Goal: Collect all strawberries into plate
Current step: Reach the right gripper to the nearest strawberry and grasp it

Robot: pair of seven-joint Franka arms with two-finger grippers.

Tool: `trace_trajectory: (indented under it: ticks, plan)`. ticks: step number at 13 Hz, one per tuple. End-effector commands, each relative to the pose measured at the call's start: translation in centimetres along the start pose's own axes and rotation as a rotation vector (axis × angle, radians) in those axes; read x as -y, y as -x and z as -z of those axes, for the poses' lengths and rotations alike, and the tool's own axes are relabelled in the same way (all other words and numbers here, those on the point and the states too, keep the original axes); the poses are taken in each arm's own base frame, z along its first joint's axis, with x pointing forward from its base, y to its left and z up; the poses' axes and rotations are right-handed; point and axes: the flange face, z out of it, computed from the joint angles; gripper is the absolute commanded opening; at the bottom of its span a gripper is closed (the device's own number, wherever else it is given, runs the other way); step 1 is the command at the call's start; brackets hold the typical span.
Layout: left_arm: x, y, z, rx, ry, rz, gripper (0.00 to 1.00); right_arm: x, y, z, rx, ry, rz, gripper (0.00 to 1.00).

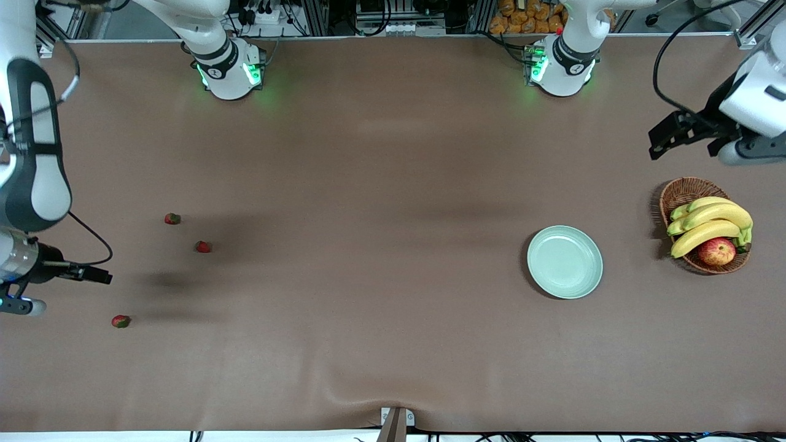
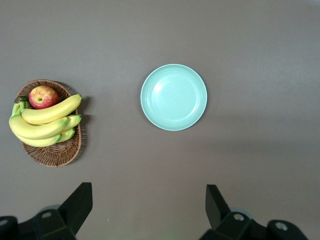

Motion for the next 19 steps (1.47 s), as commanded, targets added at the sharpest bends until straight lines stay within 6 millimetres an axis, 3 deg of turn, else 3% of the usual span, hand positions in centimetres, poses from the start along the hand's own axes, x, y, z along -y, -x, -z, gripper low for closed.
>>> trace_trajectory:
  ticks: [1, 4, 7, 9, 15, 19]
  plan:
    - [-0.6, -0.7, -0.8, -0.014, 0.027, -0.004, 1.0, -0.2, -1.7, -2.0, -0.092, 0.011, 0.09, 1.0]
    - [-0.2, -1.0, -1.5, -0.015, 0.027, 0.004, 1.0, -0.3, -3.0, -5.7, -0.18, 0.046, 0.167, 1.0]
    - [-0.2, -1.0, -1.5, -0.019, 0.031, 0.004, 1.0, 0.1, -3.1, -10.2, -0.174, 0.042, 0.175, 1.0]
    - [-0.1, -1.3, -1.6, -0.029, 0.035, 0.007, 1.0, -0.1, -3.3, -12.1, -0.201, 0.06, 0.207, 1.0]
    - [-0.6, -2.3, -3.0, -0.023, 0.036, 0.001, 1.0, -1.5, -3.3, -14.9, -0.233, 0.093, 0.293, 1.0]
    - [-1.5, -2.6, -3.2, -0.034, 0.055, -0.007, 1.0, -1.8, -3.4, -15.8, -0.228, 0.093, 0.303, 0.97]
